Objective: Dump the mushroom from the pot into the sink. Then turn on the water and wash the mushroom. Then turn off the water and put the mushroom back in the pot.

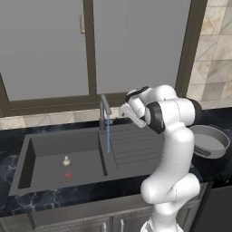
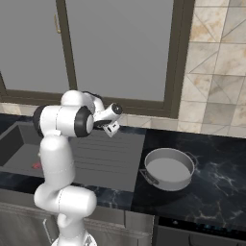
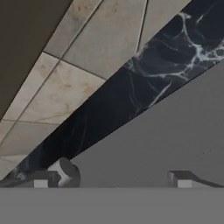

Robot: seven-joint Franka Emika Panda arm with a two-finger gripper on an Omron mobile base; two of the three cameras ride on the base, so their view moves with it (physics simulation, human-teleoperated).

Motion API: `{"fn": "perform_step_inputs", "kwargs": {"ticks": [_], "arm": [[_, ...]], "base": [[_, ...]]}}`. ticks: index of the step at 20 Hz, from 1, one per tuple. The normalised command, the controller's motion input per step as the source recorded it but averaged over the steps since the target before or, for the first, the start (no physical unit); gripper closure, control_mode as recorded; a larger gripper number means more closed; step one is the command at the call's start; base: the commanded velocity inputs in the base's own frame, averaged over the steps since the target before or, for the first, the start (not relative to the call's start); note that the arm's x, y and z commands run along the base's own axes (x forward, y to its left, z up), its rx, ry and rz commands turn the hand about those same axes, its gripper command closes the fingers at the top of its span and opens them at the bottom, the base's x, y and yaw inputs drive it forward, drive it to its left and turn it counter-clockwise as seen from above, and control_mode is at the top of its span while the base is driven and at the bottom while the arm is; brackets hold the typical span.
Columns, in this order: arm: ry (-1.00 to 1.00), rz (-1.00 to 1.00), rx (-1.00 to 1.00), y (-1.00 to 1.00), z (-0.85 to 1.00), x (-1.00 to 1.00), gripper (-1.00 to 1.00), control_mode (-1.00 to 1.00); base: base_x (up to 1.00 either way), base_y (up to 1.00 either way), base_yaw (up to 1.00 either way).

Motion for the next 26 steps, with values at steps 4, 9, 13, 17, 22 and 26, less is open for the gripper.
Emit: {"fn": "perform_step_inputs", "kwargs": {"ticks": [4,9,13,17,22,26], "arm": [[0.1,0.02,0.0,0.0,-0.17,0.0,-1.0,-1.0],[0.11,0.03,0.0,0.01,-0.33,0.0,-1.0,-1.0],[0.06,0.03,0.0,0.03,-0.2,0.0,-1.0,-1.0],[0.04,0.03,0.0,0.05,-0.03,0.0,-1.0,-1.0],[0.03,0.03,0.0,0.08,0.0,0.0,-1.0,-1.0],[0.06,0.03,0.0,0.15,-0.03,0.0,-1.0,-1.0]], "base": [[0.0,0.0,0.0],[0.0,0.0,0.0],[0.0,0.0,0.0],[0.0,0.0,0.0],[0.0,0.0,0.0],[0.0,0.0,0.0]]}}
